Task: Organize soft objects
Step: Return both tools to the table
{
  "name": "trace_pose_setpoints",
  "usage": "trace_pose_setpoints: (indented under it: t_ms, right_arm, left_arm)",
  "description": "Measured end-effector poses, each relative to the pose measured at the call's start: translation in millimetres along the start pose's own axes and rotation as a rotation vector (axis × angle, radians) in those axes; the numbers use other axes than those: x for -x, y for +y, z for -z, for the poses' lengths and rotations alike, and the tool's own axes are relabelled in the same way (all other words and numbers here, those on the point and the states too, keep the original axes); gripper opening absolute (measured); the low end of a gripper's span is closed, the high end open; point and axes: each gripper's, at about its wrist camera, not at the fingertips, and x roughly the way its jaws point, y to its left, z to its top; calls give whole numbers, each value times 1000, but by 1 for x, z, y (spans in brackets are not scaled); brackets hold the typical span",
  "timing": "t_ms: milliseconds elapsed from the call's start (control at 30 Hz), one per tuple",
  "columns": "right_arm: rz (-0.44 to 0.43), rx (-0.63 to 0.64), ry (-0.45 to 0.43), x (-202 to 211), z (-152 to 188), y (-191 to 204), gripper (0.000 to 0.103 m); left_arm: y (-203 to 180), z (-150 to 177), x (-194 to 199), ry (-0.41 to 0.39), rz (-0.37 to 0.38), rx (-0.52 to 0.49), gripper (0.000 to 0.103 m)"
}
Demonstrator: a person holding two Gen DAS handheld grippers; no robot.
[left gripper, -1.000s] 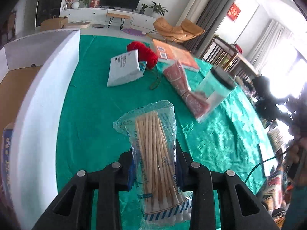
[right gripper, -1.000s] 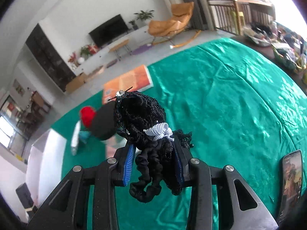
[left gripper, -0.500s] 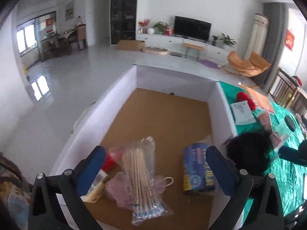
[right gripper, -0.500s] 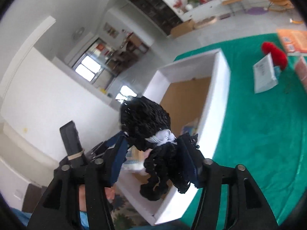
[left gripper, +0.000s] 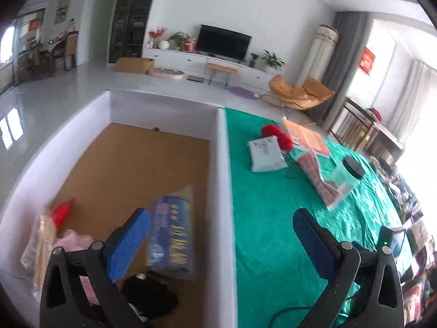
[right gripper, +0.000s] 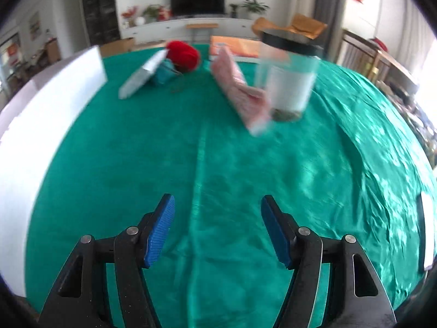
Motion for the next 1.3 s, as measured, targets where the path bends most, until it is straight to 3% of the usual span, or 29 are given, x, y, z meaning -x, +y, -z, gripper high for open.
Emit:
trace_pose_setpoints:
  t_ms: [100, 200, 333, 533, 700, 767, 867, 1133, 1300]
  right_arm:
    - [112, -13, -36, -2, 19, -23, 69]
    - [105, -78, -62, 6, 19, -37, 69]
    - [101, -103, -29, 3, 21, -43, 70]
    - [49, -170, -23, 8, 26, -51, 74]
    - [53, -157, -16, 6, 28, -45, 76]
    - [51, -157, -15, 6, 28, -44, 76]
    - [50, -155, -14, 5, 28, -44, 77]
    - [48, -154, -11, 5, 28, -42, 78]
    - [48, -153, -11, 5, 28, -41, 78]
  left_arm:
    - [-50, 15, -24, 84, 66, -89, 103]
    - [-89, 26, -45, 137, 125, -146, 103]
    - [-119, 34, -78, 173, 87, -199, 103]
    - [-118, 49, -134, 177, -28, -143, 103]
    - [-121, 72, -179, 274, -114, -243, 103]
    - [-126, 76, -175, 231, -110, -301, 103]
    - [-123, 77, -175, 233, -73, -292, 103]
    - [-124, 76, -177, 235, -72, -295, 103]
    - [-127, 55, -183, 364, -100, -255, 102]
